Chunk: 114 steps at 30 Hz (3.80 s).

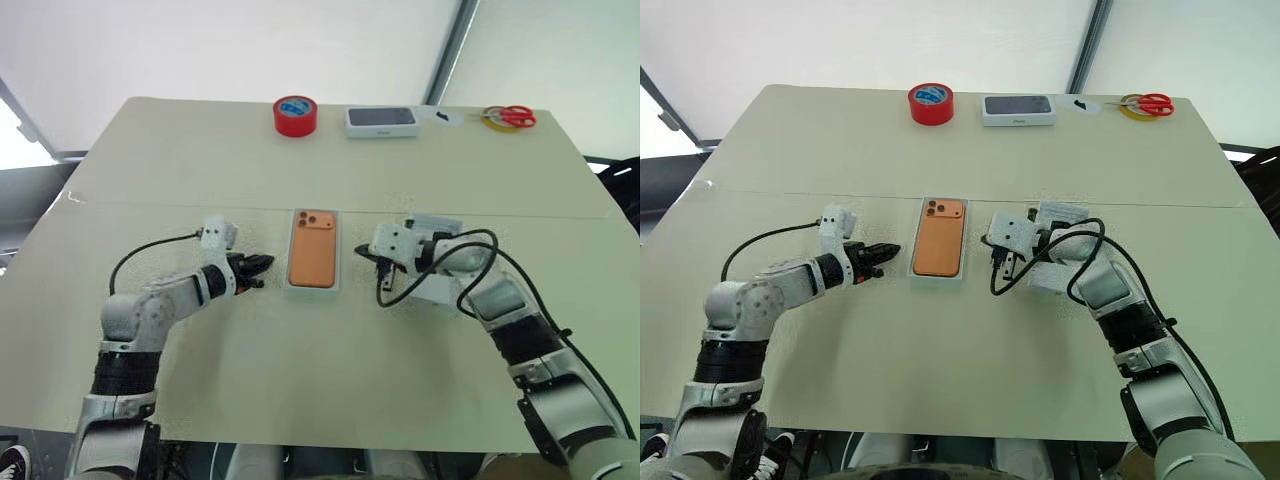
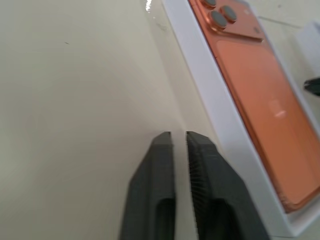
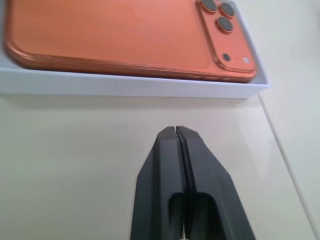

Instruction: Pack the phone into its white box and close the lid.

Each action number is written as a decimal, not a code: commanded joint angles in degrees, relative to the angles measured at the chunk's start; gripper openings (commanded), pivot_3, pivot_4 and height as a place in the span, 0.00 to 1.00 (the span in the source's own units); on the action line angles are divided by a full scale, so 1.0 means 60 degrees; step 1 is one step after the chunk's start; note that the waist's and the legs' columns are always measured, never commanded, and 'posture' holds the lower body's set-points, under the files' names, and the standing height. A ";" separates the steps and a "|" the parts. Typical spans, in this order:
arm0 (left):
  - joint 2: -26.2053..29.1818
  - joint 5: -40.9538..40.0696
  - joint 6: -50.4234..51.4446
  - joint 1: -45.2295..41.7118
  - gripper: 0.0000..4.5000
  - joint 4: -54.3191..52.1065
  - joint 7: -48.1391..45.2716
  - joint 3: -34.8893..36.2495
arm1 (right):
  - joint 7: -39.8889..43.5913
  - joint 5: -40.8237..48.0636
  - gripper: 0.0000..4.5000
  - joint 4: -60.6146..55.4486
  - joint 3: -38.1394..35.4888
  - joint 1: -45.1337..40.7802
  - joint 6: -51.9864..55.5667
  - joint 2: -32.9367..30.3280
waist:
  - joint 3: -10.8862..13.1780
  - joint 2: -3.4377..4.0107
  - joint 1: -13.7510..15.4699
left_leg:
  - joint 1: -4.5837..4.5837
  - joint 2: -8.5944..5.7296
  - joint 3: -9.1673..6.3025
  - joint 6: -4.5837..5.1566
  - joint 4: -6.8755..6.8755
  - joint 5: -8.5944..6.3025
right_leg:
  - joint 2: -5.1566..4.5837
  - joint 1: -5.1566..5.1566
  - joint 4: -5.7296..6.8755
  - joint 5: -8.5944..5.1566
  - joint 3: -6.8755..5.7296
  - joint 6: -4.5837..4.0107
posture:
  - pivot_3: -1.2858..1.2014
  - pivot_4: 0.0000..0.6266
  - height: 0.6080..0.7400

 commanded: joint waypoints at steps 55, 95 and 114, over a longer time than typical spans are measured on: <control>0.0378 0.0348 -0.1596 0.1278 0.20 -0.0590 -0.4254 0.0617 | 0.1800 0.2756 0.19 -0.2909 -0.2892 0.3347 0.1802 -0.3495 | 0.0000 0.0045 0.0041 | 0.0016 0.0016 -0.0017 0.0094 0.0060 -0.0057 | -0.0013 0.0064 -0.0015 -0.0002 -0.0012 -0.0004 | 0.52 0.24 1.00; 0.0063 0.1644 -0.7765 0.4873 1.00 -0.2854 -0.4681 0.0862 | -0.0843 0.3452 0.47 -0.3400 -0.0363 -0.0569 1.2785 -0.3317 | 0.0005 0.0099 -0.0048 | -0.0010 0.0006 -0.0002 0.0096 -0.0034 -0.0060 | -0.0035 -0.0010 -0.0044 -0.0003 -0.0004 -0.0023 | 0.52 0.24 1.00; 0.0287 0.0561 -0.6354 0.4210 0.00 -0.2690 -0.4326 0.0897 | -0.2943 0.3585 0.00 -0.1405 -0.2623 -0.2213 1.0469 -0.0566 | -0.0008 0.0083 -0.0249 | -0.0039 0.0005 0.0009 0.0096 -0.0035 -0.0057 | -0.0025 -0.0046 -0.0021 0.0000 -0.0003 -0.0021 | 0.52 0.24 1.00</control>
